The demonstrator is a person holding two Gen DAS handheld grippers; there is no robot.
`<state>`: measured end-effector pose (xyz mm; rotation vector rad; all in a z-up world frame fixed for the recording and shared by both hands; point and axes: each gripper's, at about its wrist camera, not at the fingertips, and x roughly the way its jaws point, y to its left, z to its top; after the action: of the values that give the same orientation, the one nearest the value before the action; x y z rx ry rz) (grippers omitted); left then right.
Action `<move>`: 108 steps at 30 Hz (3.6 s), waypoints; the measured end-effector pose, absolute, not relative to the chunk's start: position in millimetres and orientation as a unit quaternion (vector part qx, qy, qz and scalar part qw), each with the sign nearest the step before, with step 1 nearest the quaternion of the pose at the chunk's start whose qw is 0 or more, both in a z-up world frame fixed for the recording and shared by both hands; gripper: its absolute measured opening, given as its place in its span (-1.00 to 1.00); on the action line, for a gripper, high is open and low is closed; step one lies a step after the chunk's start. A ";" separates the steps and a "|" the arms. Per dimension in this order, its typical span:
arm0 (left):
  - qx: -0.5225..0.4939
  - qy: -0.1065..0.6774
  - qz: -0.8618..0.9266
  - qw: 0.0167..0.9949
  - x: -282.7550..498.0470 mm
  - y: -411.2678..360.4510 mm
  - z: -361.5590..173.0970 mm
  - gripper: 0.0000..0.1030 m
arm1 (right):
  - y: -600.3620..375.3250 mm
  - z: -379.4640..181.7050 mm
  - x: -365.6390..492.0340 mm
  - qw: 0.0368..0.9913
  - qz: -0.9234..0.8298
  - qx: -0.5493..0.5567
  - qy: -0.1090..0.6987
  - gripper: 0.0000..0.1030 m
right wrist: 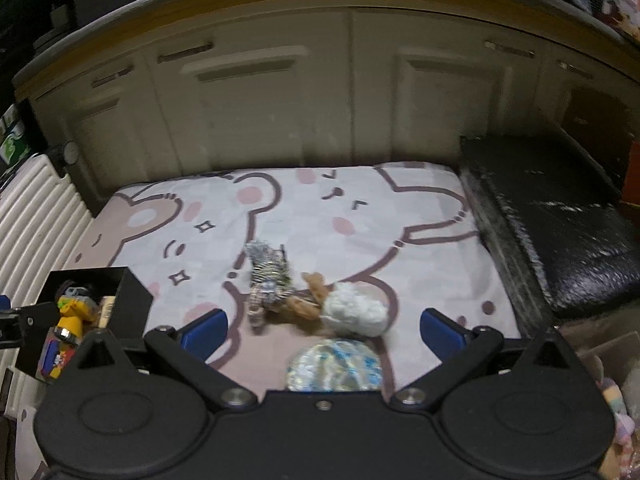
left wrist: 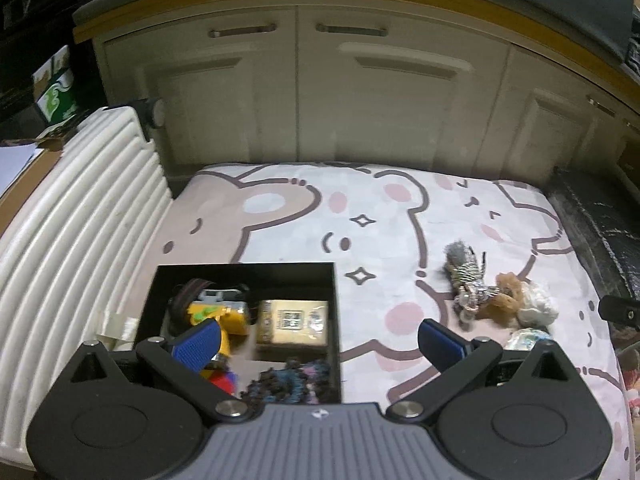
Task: Organize objects
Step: 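Withdraw both open tools from the black box toward the rope tassel and satin pouch, then close the left tool on the rope tassel while the right tool closes on the satin pouch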
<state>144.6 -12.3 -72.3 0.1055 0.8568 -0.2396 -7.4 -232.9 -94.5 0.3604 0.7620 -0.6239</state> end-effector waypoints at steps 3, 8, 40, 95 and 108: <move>0.053 0.414 -0.123 0.900 143.3 -22.7 -73.7 1.00 | -240.9 -97.6 -15.1 0.862 -0.304 0.180 0.364 1.00; 0.060 0.410 -0.136 0.900 140.5 -41.8 -75.6 1.00 | -253.0 -105.7 -24.8 0.854 -0.310 0.195 0.370 1.00; -0.008 0.406 -0.244 0.881 174.2 -108.0 -113.8 0.43 | -276.4 -170.4 1.4 0.822 -0.283 0.230 0.437 1.00; -0.064 0.519 -0.240 0.818 220.8 -102.1 -180.2 -0.90 | -271.6 -226.8 38.2 0.782 -0.219 0.213 0.543 1.00; -0.004 0.531 -0.216 0.819 209.0 -71.7 -161.1 -0.18 | -251.4 -227.1 53.0 0.773 -0.204 0.163 0.579 0.48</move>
<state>209.0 -71.7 -161.1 -0.0088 1.1307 -0.4611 53.0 -251.4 -227.1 0.3532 1.2544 -0.4418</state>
